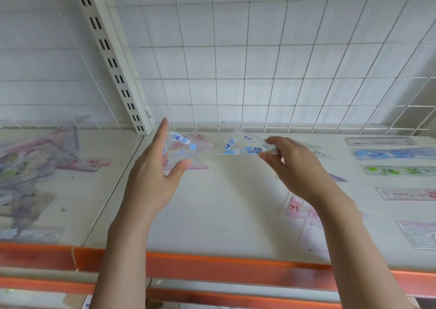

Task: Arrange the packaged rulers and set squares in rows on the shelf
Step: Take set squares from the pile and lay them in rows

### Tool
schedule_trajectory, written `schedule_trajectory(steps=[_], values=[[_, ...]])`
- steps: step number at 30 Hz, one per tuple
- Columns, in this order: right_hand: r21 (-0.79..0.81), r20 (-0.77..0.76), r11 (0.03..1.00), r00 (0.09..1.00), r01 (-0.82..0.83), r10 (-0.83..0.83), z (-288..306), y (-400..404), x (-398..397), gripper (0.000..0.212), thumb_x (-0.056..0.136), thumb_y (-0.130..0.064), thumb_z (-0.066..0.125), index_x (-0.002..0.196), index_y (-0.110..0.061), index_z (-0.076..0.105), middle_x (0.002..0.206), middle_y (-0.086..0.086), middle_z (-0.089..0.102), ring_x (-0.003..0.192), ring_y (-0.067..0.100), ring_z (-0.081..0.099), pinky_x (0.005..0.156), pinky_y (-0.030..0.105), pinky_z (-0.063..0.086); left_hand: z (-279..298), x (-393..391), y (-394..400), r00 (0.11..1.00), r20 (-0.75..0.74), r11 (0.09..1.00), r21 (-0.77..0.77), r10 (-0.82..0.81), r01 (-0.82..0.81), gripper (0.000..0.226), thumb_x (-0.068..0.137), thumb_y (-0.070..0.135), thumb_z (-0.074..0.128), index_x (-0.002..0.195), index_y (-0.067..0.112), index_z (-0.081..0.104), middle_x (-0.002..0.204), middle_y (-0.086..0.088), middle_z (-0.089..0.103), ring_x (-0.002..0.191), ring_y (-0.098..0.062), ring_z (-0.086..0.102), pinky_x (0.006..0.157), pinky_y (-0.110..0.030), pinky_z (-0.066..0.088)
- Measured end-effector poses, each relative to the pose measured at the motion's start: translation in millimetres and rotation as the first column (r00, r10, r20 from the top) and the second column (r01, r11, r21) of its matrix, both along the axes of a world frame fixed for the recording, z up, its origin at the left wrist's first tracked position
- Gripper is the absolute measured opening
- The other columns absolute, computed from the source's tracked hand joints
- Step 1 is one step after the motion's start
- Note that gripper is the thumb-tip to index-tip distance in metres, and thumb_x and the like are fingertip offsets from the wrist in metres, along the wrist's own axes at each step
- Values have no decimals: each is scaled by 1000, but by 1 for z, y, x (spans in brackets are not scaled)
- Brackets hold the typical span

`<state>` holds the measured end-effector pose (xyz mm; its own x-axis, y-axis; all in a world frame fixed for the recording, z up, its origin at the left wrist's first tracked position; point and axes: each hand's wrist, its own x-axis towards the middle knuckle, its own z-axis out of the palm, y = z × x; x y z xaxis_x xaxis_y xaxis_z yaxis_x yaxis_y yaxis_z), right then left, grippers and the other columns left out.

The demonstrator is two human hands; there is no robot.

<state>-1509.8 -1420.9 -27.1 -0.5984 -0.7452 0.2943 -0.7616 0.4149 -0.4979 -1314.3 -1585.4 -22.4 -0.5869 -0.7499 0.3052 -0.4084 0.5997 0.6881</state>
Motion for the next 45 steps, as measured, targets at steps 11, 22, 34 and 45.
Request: schedule_trajectory(steps=[11,22,34,45], values=[[29,28,998,998,-50,49,-3,-28,28,39,94,-33,51,128,-13,52,91,-7,47,82,13,46,74,30,39,6,36,-10,975,79,974,-113,208,-198,85,51,87,51,117,35,43,110,6,58,100,-24,55,83,-35,41],[49,26,997,998,-58,56,-7,-51,51,39,94,-34,51,128,-15,52,92,-9,47,78,11,45,69,27,34,-4,59,-37,968,118,960,-197,223,-197,76,56,86,37,108,31,47,90,8,55,91,-21,57,82,-36,37],[45,57,997,996,-66,63,-22,-57,78,35,92,-38,53,123,-20,50,86,-13,49,66,-1,44,59,19,31,-8,67,-58,1000,-12,1000,-11,20,-21,83,74,41,71,144,20,30,113,4,52,90,-6,47,78,-18,31],[11,-1,999,999,-47,47,-31,-48,98,35,92,-38,54,120,-17,58,100,-9,59,91,20,56,84,40,45,-22,64,-71,989,99,985,-123,-113,124,72,80,23,72,142,13,36,131,-6,53,114,-29,46,94,-34,33]])
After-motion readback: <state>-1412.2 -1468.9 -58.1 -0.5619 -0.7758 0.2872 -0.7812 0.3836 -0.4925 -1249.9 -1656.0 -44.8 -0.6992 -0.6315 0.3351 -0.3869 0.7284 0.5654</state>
